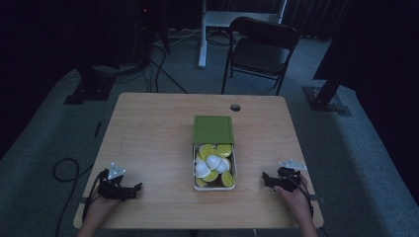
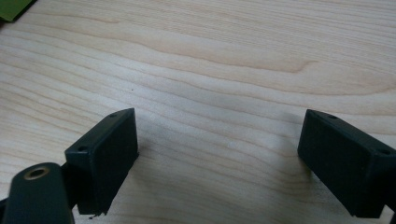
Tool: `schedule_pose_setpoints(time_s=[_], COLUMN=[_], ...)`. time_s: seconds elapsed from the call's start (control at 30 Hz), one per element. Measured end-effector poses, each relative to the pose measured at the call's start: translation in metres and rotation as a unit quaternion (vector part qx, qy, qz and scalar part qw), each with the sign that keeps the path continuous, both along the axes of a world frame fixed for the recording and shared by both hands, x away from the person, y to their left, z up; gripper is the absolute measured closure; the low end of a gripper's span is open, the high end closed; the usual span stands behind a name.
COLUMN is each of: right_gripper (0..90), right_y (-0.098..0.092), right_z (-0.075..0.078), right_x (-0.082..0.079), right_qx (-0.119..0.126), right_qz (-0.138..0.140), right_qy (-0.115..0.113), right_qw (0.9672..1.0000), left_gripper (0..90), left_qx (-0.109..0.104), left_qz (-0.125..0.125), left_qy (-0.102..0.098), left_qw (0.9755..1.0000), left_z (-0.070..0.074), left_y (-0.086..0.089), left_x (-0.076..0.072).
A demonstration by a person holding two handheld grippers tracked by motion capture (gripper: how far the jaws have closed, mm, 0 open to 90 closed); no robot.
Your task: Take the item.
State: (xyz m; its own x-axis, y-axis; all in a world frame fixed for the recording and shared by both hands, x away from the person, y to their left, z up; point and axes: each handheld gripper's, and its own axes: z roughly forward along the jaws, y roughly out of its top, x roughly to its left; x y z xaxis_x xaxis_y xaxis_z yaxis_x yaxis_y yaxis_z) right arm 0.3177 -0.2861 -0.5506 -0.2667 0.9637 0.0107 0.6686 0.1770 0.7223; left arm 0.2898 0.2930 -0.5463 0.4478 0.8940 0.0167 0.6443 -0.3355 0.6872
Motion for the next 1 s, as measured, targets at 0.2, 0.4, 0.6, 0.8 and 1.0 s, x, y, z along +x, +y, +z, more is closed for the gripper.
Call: schedule_pose_setpoints(time_s=[0.2, 0.4, 0.6, 0.8, 1.0], right_gripper=[11.7, 11.7, 11.8, 11.8, 11.8], right_y=[0.007, 0.013, 0.019, 0.031, 0.043], right_z=[0.001, 0.003, 0.011, 0.034, 0.058], right_x=[-0.003, -0.007, -0.01, -0.011, -0.013], right_qx=[-0.002, 0.007, 0.01, 0.028, 0.032], right_qz=[-0.016, -0.014, -0.007, -0.003, 0.008], right_qy=[0.003, 0.012, 0.004, -0.013, -0.035], right_qw=[0.9999, 0.9998, 0.9999, 0.9995, 0.9988], left_gripper=[1.9, 1.0, 0.0, 0.0, 0.0], left_qx=[0.0, 0.0, 0.001, 0.001, 0.0], left_qz=[0.006, -0.017, -0.013, -0.004, -0.004], left_qy=[0.001, 0.003, 0.003, 0.002, 0.002], left_qw=[1.0, 0.9999, 0.9999, 1.0, 1.0], left_z=[0.0, 0.0, 0.0, 0.0, 0.0], left_y=[-0.002, -0.001, -0.004, -0.003, -0.003], left_x=[-0.001, -0.001, -0.001, 0.0, 0.0])
